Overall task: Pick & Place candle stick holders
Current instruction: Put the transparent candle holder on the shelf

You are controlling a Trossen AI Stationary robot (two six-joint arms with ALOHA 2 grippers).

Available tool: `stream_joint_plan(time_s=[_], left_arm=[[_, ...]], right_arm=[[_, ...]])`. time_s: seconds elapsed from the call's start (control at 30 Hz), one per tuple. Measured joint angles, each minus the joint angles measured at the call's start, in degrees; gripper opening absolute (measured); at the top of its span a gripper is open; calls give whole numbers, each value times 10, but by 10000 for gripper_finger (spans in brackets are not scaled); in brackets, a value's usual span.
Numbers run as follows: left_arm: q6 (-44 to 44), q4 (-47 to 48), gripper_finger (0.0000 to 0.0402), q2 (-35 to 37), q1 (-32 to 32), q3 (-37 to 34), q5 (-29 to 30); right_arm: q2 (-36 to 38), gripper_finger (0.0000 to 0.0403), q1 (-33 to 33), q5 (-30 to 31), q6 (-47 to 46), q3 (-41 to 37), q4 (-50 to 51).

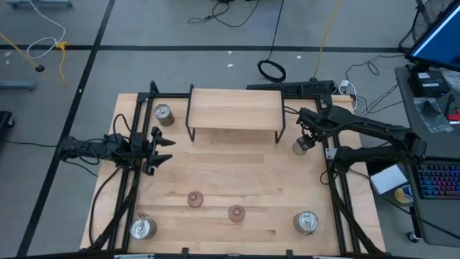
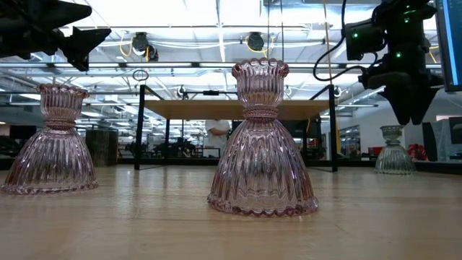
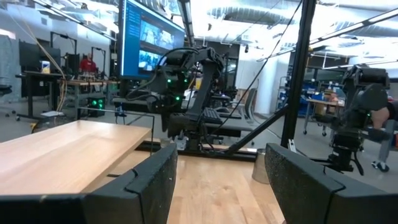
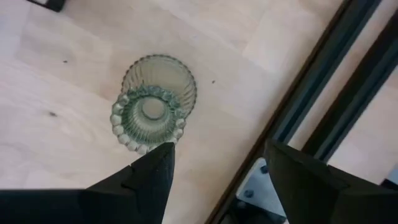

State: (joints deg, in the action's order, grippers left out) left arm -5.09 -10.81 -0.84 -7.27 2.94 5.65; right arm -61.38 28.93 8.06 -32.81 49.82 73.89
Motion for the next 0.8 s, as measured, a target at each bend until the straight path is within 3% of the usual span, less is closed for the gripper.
stream_joint_plan(time_s=[0.8], left_arm=[[-2, 0, 244, 0, 0, 0, 24]], right_arm=[[1, 242, 0, 3, -12, 2, 7]])
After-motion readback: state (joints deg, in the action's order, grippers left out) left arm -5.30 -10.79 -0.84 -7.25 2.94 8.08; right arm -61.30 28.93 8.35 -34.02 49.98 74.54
